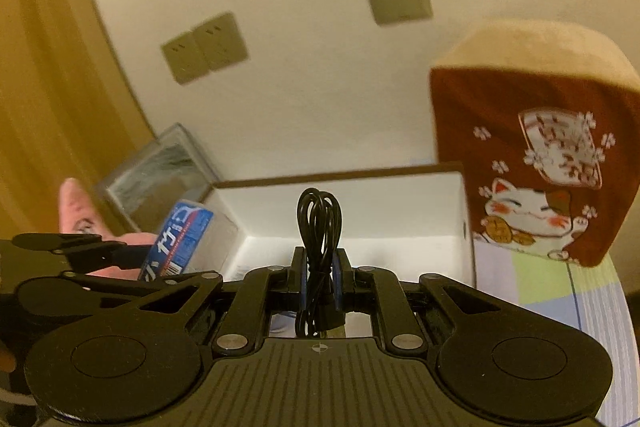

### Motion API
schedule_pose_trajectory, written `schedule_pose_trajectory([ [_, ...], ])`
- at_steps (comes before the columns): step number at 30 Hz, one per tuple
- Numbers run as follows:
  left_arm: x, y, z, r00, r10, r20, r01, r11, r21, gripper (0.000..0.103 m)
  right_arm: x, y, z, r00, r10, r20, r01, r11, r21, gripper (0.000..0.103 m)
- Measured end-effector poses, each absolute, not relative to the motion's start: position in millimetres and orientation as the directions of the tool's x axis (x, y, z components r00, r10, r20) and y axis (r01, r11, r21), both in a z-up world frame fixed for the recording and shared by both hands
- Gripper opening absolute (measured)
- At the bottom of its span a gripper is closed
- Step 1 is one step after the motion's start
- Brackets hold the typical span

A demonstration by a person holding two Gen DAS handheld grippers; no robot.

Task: Organize rigid objects
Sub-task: 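Lower blue box and cable into the brown box and open both tools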

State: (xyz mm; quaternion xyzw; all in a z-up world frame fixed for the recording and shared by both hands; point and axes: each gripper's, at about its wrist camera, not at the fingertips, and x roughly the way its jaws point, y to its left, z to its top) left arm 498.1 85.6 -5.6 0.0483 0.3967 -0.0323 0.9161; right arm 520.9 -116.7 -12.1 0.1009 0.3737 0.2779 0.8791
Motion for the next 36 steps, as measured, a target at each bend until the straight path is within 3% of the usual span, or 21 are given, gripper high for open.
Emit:
schedule_pose_trajectory([
  [10, 540, 70, -36, 0.637, -0.029, -0.771, 0.117, 0.991, 0.060, 0.053, 562, -115, -46, 0.541, 0.496, -0.679, -0.342, 0.868, 0.361, 0.014],
  [13, 548, 70, -44, 0.623, -0.023, -0.782, 0.115, 0.991, 0.062, 0.053, 569, -118, -47, 0.539, 0.494, -0.682, -0.330, 0.869, 0.369, 0.021],
  [15, 552, 71, -47, 0.614, -0.025, -0.789, 0.114, 0.992, 0.058, 0.053, 570, -117, -48, 0.538, 0.485, -0.690, -0.326, 0.874, 0.360, 0.031],
  [22, 559, 73, -58, 0.615, -0.016, -0.788, 0.119, 0.990, 0.072, 0.055, 568, -117, -50, 0.523, 0.486, -0.700, -0.333, 0.873, 0.357, 0.043],
  [27, 559, 80, -56, 0.625, 0.003, -0.780, 0.108, 0.990, 0.091, 0.062, 562, -116, -46, 0.513, 0.501, -0.697, -0.351, 0.863, 0.363, 0.057],
  [36, 543, 100, -42, 0.616, 0.002, -0.788, 0.088, 0.994, 0.071, 0.062, 541, -110, -42, 0.481, 0.507, -0.715, -0.407, 0.852, 0.330, 0.064],
])
